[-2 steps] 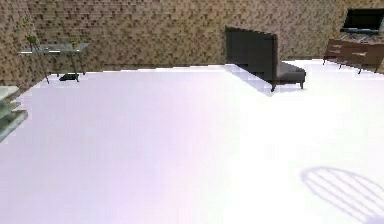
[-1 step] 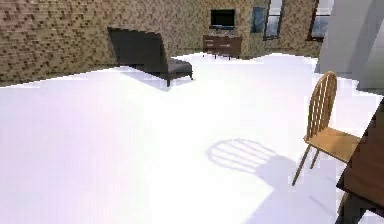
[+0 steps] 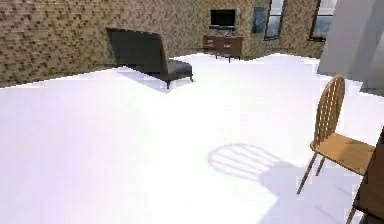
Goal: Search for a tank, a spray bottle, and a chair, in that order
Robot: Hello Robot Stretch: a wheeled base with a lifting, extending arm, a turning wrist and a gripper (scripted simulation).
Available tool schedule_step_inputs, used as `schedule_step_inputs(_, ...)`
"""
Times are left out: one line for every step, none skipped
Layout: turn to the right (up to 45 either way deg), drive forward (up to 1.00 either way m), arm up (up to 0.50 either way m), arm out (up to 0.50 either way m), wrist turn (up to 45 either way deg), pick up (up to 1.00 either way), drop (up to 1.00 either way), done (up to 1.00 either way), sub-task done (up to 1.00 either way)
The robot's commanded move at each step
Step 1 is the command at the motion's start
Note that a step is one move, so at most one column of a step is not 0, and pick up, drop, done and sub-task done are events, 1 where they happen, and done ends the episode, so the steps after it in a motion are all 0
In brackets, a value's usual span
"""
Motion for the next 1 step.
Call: schedule_step_inputs(9.0,0.00,0.00,0.00,0.0,0.00,0.00,0.00,0.00)
